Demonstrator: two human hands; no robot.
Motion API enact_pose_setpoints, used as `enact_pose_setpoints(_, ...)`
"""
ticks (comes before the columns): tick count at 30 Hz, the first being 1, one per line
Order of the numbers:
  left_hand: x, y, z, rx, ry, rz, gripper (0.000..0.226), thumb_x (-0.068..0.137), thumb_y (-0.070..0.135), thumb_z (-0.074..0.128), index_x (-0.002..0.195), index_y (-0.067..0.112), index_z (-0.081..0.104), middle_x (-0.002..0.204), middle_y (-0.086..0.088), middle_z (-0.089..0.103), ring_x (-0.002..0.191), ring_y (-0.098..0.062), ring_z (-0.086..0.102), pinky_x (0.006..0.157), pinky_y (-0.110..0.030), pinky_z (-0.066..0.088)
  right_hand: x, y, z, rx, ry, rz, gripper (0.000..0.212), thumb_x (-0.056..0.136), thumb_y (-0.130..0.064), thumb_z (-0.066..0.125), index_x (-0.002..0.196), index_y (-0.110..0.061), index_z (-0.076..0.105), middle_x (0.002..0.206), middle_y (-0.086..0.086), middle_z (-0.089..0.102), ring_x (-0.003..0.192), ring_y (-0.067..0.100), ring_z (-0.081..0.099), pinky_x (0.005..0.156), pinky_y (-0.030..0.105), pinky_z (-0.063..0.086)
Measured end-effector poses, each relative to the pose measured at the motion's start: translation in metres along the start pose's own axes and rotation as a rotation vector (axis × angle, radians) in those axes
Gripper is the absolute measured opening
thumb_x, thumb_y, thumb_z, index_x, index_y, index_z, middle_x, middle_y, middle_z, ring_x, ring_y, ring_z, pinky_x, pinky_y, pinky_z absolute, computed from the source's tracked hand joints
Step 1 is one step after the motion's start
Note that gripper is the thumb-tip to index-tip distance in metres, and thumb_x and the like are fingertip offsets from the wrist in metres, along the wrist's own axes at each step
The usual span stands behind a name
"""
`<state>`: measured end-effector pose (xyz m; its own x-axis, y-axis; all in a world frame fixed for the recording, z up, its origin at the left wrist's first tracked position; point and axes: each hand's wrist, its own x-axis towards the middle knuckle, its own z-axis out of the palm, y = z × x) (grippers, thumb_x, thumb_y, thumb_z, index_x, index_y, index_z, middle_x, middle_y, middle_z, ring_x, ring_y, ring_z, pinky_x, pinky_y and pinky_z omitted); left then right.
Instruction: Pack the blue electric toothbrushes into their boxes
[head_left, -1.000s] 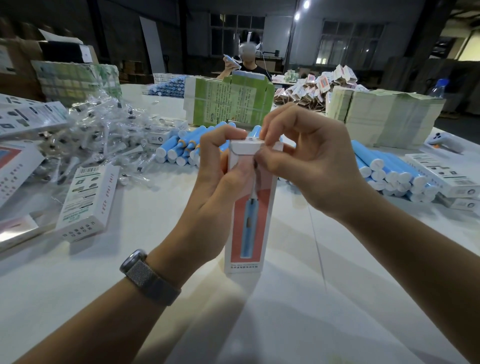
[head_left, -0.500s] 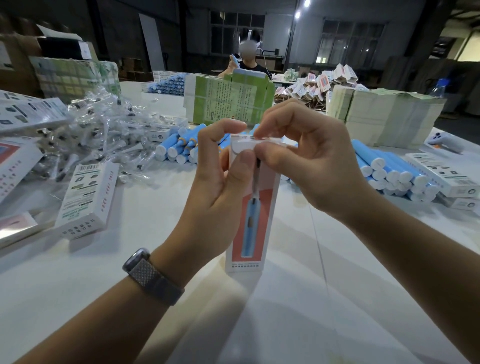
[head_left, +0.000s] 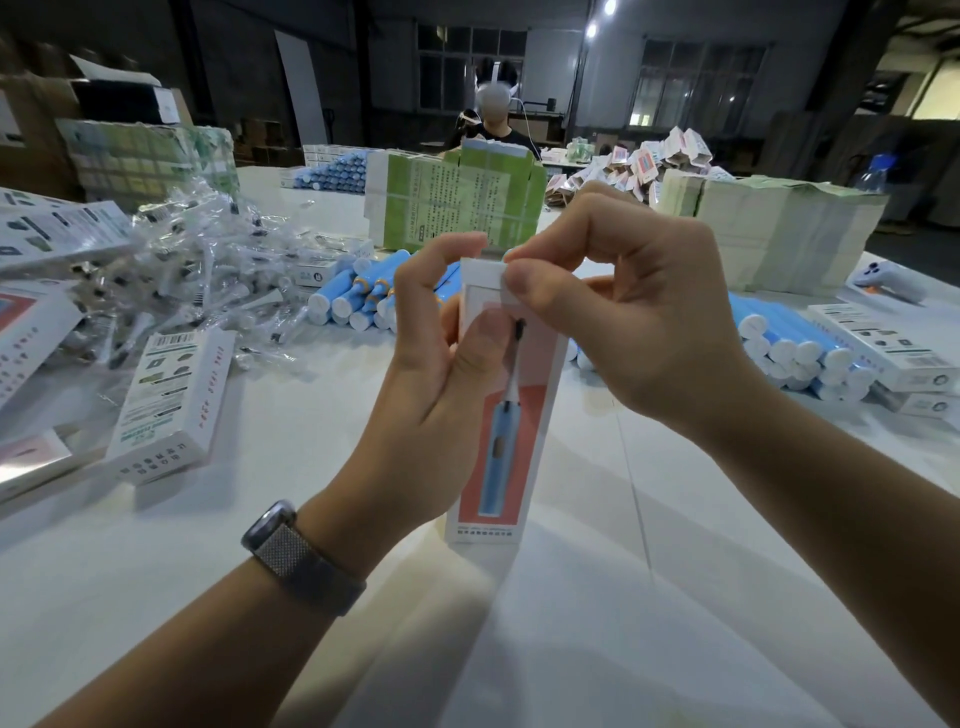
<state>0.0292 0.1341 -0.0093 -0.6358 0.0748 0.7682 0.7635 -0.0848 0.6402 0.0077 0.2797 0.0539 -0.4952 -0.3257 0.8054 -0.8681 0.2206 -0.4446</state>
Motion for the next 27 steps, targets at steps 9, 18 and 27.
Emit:
enact_pose_setpoints(9, -0.001, 0.004, -0.003, 0.029, -0.030, 0.014, 0.029, 0.108, 0.024, 0.035, 0.133, 0.039, 0.033, 0.111, -0.001, 0.062, 0.094, -0.043, 0.065, 0.076, -0.064, 0.056, 0.006, 0.001, -0.008, 0.041, -0.093, -0.025, 0.010, 0.087, -0.007, 0.067, 0.087, -0.017, 0.068, 0.077, -0.002, 0.058, 0.072, 0.015, 0.057, 0.068, 0.026, 0.048)
enact_pose_setpoints(18, 0.000, 0.006, -0.005, 0.092, -0.058, 0.070, 0.026, 0.106, 0.024, 0.035, 0.125, 0.043, 0.034, 0.098, -0.010, 0.057, 0.080, -0.040, 0.060, 0.069, -0.057, 0.056, 0.013, -0.002, -0.020, 0.071, -0.199, 0.057, 0.004, 0.081, -0.012, 0.071, 0.078, -0.012, 0.071, 0.078, 0.008, 0.061, 0.072, 0.018, 0.059, 0.067, 0.030, 0.049)
enact_pose_setpoints(27, 0.000, 0.009, -0.003, 0.083, -0.027, 0.016, 0.015, 0.108, 0.019, 0.032, 0.115, 0.033, 0.033, 0.098, 0.003, 0.058, 0.083, -0.045, 0.061, 0.066, -0.064, 0.054, 0.005, 0.006, -0.016, 0.066, -0.212, -0.021, 0.009, 0.087, -0.010, 0.069, 0.092, -0.004, 0.072, 0.090, 0.007, 0.061, 0.087, 0.016, 0.060, 0.071, 0.027, 0.050)
